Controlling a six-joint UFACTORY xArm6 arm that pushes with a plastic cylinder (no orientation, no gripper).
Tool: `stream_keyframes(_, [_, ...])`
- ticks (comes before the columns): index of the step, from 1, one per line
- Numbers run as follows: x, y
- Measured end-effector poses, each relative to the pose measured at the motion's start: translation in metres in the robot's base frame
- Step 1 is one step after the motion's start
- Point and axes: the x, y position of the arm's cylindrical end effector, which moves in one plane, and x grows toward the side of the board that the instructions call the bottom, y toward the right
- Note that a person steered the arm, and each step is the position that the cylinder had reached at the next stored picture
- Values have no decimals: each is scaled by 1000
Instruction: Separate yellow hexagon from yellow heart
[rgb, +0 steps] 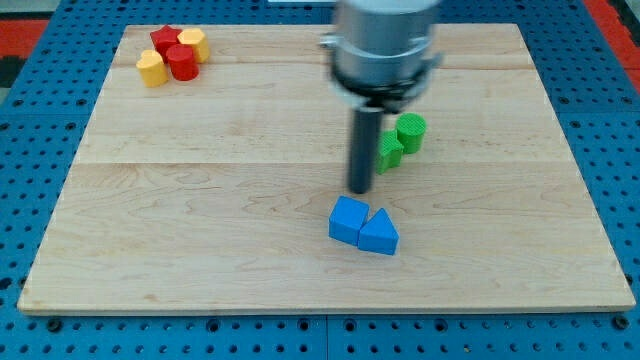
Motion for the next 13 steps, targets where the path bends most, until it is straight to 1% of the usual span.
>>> stream_keyframes(1, [-17, -82])
stream_keyframes(2, [-47, -166])
stream_keyframes(3, [-66, -234])
stream_keyframes(4, [-69, -303])
stream_keyframes(5, [-80, -303])
stream_keyframes(6, [-144, -303])
stream_keyframes(7, [-175, -274])
stream_keyframes(8, [-182, -231])
stream_keyframes(10, [-224, -216])
stream_keyframes(12, [-237, -185])
stream_keyframes(13, [-255, -178])
